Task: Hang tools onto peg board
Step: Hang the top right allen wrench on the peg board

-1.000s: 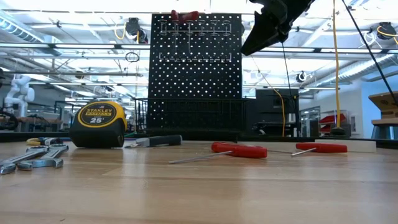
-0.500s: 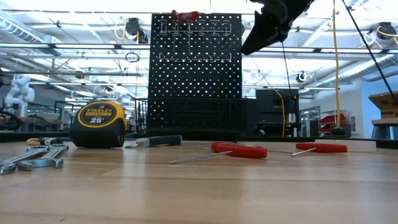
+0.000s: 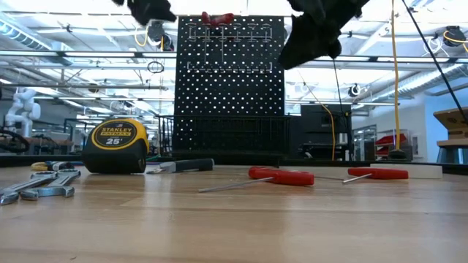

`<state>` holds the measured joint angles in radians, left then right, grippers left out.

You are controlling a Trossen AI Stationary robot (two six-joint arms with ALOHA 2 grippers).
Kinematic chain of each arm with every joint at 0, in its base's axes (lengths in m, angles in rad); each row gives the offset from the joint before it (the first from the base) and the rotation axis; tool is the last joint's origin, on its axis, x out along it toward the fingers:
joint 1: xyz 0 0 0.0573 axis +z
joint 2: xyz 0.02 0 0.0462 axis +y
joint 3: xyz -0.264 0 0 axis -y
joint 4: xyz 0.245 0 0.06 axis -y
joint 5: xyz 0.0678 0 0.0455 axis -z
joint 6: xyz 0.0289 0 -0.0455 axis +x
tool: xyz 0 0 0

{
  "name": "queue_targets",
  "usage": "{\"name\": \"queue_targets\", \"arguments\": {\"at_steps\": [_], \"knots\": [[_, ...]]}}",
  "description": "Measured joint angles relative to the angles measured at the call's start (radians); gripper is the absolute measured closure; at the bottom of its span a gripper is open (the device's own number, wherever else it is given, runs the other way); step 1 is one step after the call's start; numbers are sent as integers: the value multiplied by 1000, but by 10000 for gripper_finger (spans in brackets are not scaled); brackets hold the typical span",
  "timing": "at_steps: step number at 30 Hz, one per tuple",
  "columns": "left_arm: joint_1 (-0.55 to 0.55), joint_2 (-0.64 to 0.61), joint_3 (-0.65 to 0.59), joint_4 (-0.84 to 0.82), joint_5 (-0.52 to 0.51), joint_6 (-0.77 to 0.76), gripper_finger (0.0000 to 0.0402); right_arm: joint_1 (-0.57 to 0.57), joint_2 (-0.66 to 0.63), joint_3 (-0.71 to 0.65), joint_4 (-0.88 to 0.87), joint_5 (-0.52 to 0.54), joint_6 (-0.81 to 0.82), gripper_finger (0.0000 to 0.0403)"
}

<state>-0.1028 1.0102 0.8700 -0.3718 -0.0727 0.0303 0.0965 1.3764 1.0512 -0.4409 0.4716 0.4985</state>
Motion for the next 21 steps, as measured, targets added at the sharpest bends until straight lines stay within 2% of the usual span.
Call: {"name": "queue_targets", "arguments": {"at_steps": [4, 9, 15, 21], "knots": [[-24, 3, -148, 229, 15, -6, 230, 18, 46, 0, -39, -125, 207, 271], [-18, 51, -238, 484, 16, 44, 230, 63, 117, 0, -121, -260, 401, 271], [-3, 112, -240, 525, 50, 179, 230, 100, 165, 0, -203, -329, 675, 271], [19, 136, -240, 514, 53, 186, 230, 162, 165, 0, -307, -341, 1000, 271]]}}
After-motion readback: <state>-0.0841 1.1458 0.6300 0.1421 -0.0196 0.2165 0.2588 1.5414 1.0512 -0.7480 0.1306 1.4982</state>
